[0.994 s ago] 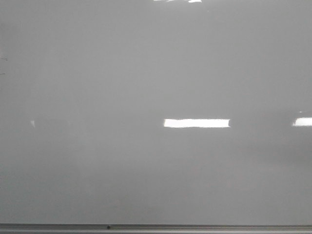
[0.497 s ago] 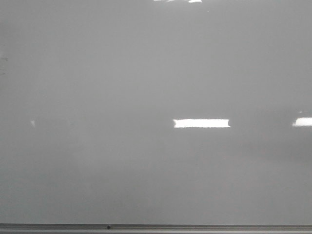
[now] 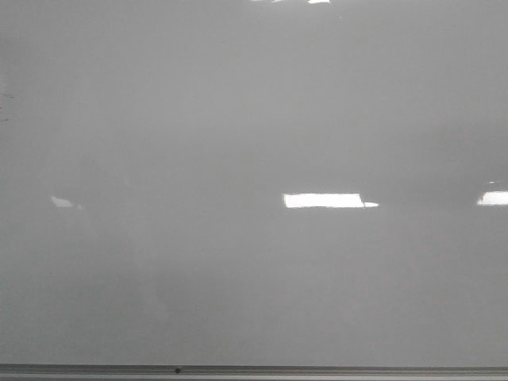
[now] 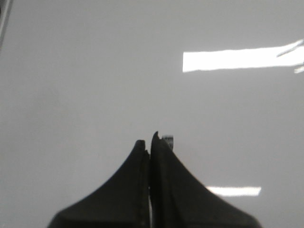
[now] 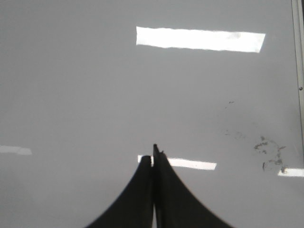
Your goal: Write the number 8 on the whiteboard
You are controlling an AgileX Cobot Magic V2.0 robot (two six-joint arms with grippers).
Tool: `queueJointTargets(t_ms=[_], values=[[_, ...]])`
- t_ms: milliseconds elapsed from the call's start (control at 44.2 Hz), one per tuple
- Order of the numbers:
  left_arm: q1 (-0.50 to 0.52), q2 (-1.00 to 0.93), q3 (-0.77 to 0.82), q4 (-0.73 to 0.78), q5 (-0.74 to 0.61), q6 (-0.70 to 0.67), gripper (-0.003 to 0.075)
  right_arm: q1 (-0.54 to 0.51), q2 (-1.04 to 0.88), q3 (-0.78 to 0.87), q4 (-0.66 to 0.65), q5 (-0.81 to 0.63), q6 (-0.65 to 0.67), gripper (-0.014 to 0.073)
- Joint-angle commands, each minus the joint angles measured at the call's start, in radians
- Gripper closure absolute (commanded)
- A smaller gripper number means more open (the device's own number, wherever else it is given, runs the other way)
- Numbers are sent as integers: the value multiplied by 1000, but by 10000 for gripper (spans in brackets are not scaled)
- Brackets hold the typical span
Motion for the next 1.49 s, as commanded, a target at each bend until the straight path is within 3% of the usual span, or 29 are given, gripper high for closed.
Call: queueJointTargets(t_ms=[0, 384, 927, 1062, 1153, 1266, 1379, 1469], values=[[-2, 51, -140, -8, -3, -8, 739, 2, 86, -137, -3, 41, 1, 711], [-2, 377, -495, -8, 401, -8, 739, 2, 448, -432, -3, 252, 1, 711], [-2, 684, -505, -12, 499, -7, 739, 2, 726, -419, -3, 288, 1, 704], [-2, 747, -505, -12, 505, -7, 728, 2, 751, -419, -3, 300, 1, 575], [-2, 788, -505, -12, 490, 0, 640, 2, 759, -419, -3, 307, 1, 398], [-2, 840, -505, -12, 448, 5, 401, 2, 759, -419, -3, 307, 1, 189], [-2, 894, -505, -12, 383, 5, 214, 2, 759, -419, -3, 307, 1, 143], [-2, 945, -505, -12, 322, 5, 194, 2, 759, -419, -3, 307, 1, 145]])
